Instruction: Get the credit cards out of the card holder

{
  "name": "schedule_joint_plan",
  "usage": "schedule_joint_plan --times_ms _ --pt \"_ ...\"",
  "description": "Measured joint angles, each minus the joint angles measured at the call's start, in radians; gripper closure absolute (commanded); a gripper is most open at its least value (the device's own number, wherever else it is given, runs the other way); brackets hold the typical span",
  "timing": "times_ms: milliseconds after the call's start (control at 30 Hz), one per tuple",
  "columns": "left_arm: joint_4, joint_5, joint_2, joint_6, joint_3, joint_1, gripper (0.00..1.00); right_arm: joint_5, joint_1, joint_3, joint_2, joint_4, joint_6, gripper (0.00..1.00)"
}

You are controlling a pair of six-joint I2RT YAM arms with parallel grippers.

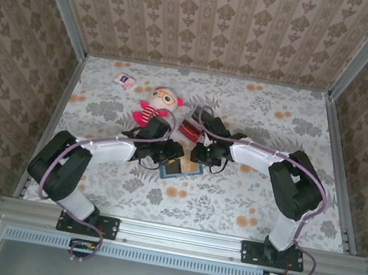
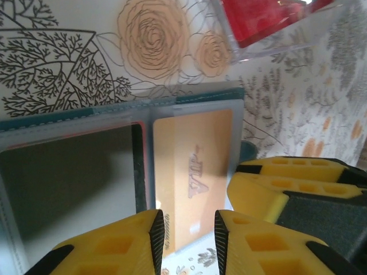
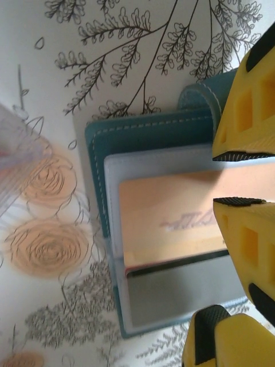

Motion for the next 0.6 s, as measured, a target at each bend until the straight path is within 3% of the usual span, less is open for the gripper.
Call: schedule_joint_plan --times_ms 100,600 --pt "0.013 0.007 0.036 0.0 0.003 -0.001 0.68 0.004 0.0 0.007 0.019 -0.011 0.0 0.79" --pt "0.082 0.037 0.103 0.0 0.008 -0.001 0.71 0.009 0.0 0.013 0.042 -0.002 -0.003 0.81"
